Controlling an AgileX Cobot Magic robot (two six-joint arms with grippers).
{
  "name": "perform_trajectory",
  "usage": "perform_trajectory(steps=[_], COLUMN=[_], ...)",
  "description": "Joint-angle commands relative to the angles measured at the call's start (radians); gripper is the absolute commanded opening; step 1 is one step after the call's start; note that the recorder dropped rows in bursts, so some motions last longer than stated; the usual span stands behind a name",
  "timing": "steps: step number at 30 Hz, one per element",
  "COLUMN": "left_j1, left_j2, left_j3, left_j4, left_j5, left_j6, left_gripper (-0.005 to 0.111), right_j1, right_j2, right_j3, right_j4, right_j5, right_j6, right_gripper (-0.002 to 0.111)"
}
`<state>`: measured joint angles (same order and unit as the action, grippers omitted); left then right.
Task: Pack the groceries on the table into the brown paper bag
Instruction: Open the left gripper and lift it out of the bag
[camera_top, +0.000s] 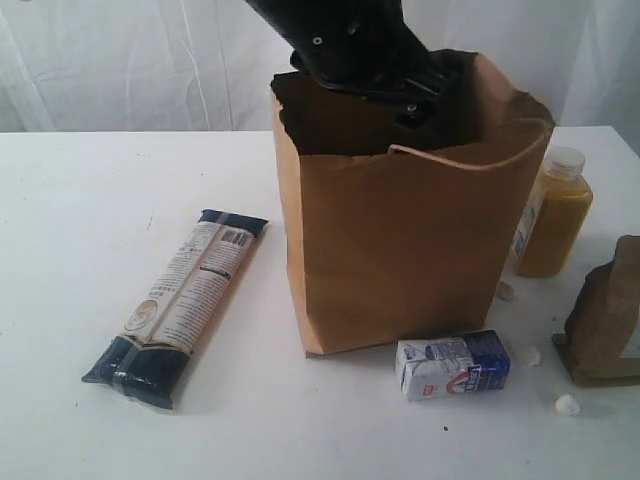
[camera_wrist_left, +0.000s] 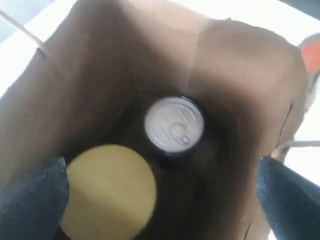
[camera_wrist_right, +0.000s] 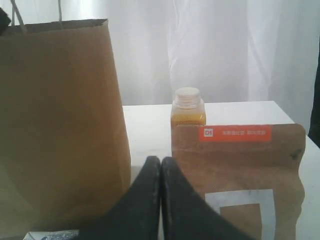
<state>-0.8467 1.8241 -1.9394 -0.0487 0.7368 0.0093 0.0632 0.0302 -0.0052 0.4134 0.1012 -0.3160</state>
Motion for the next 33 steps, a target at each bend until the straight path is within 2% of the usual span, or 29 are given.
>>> perform_trajectory(steps=[1,5,10,12,14,15,16,18,20,23,27,33], left_j1=[-0.003,-0.003,-0.003,-0.003,-0.003,-0.003,-0.003,-0.003,-0.003,-0.003,-0.003,-0.003], left_j2=[-0.038,-0.066,-0.116,-0.150,-0.185,-0.210,-0.223,-0.279,-0.322,-0.389,-0.475,-0.604], left_j3=[-0.006,-0.006,-0.006,-0.006,-0.006,-0.006,-0.006,-0.004,-0.004,-0.004,0.013,0.168], left_j4=[-0.102,-0.187,-0.191,-0.193,-0.216,-0.238,-0.247,-0.256,-0.235,-0.205,-0.091,0.135], left_j5=[0.084,0.095,0.111,0.142,0.169,0.190,0.202,0.255,0.285,0.303,0.311,0.274], left_j6=[0.055,0.102,0.102,0.121,0.152,0.181,0.182,0.182,0.186,0.181,0.132,-0.009], left_gripper=[0.101,0.101,0.100,0.089,0.067,0.050,0.043,0.016,0.000,0.000,0.000,0.000], right_j1=[-0.006,-0.006,-0.006,-0.006,-0.006,-0.006,-0.006,-0.006,-0.006,-0.006,-0.006,-0.006], right_j2=[-0.004,-0.004,-0.004,-0.004,-0.004,-0.004,-0.004,-0.004,-0.004,-0.004,-0.004,-0.004], right_j3=[0.005,0.005,0.005,0.005,0.005,0.005,0.005,0.005,0.005,0.005,0.005,0.005], right_j4=[0.001,-0.002,-0.002,-0.002,-0.002,-0.002,-0.002,-0.002,-0.002,-0.002,-0.002,-0.002], right_j5=[0.000,0.000,0.000,0.000,0.000,0.000,0.000,0.000,0.000,0.000,0.000,0.000], right_j6=[0.000,0.000,0.000,0.000,0.000,0.000,0.000,0.000,0.000,0.000,0.000,0.000], right_gripper=[0.000,0.000,0.000,0.000,0.000,0.000,0.000,0.000,0.000,0.000,0.000,0.000])
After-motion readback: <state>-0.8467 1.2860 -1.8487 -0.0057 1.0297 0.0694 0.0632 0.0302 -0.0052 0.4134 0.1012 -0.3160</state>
